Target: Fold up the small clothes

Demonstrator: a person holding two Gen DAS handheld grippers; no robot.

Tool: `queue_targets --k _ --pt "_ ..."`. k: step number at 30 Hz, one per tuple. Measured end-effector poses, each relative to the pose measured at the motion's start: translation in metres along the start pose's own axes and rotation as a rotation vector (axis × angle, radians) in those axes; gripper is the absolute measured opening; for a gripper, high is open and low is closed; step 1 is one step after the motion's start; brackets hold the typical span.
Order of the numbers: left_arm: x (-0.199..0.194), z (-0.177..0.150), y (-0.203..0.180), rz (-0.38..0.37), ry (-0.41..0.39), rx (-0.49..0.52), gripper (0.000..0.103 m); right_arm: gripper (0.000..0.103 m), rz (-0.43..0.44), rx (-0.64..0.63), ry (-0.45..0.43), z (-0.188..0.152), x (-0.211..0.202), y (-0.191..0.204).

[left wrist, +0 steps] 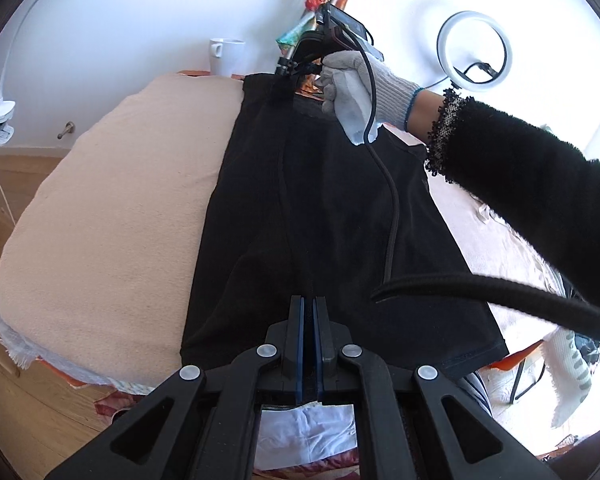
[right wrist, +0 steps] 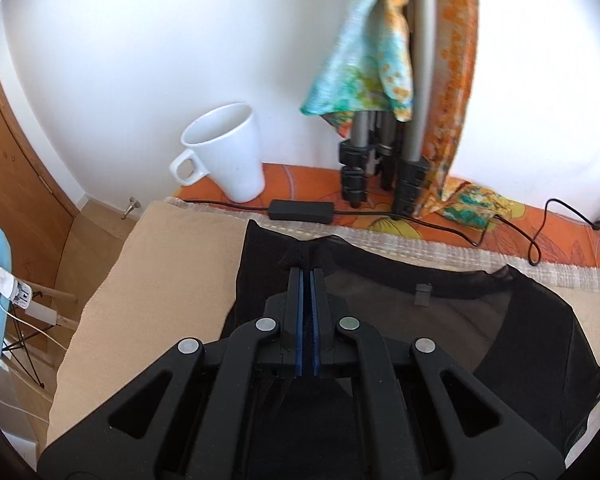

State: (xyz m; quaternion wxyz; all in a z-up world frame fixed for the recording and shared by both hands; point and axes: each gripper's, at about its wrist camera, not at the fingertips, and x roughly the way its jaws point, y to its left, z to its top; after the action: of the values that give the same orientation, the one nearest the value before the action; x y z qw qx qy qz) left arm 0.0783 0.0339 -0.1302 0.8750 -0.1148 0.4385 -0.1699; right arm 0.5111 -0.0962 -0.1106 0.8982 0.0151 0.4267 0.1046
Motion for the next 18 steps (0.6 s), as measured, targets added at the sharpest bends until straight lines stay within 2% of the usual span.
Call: queue_targets --k 4,10,12,13,14,16,17,18 --pt "0.012 0.001 -0.013 -0.006 0.034 0.038 0.000 0.004 -0.022 0.045 0.015 -0.003 0.006 -0.025" --pt "0.020 -0.001 -0.022 -0.050 0.064 0.041 0.002 0.004 -0.026 0.020 0.024 -0.004 0.013 -0.023" --pt "0.023 -0.002 -0.029 -0.061 0.083 0.061 0.009 0.004 -0.011 0.004 0.038 -0.007 0.017 -0.019" --pt "0.024 -0.003 -0.032 -0.063 0.090 0.071 0.019 0.004 -0.003 -0.005 0.050 -0.009 0.018 -0.017" --pt "0.021 -0.004 -0.035 -0.063 0.090 0.086 0.025 0.004 -0.010 -0.011 0.059 -0.010 0.019 -0.016" --pt "0.018 -0.006 -0.040 -0.042 0.085 0.124 0.028 0.005 -0.032 -0.019 0.059 -0.013 0.018 -0.017" --pt "0.015 -0.006 -0.040 -0.030 0.081 0.140 0.028 0.014 -0.026 -0.017 0.065 -0.014 0.017 -0.019" --pt "0.012 -0.007 -0.041 -0.022 0.079 0.152 0.028 0.033 -0.019 -0.009 0.066 -0.015 0.014 -0.021"
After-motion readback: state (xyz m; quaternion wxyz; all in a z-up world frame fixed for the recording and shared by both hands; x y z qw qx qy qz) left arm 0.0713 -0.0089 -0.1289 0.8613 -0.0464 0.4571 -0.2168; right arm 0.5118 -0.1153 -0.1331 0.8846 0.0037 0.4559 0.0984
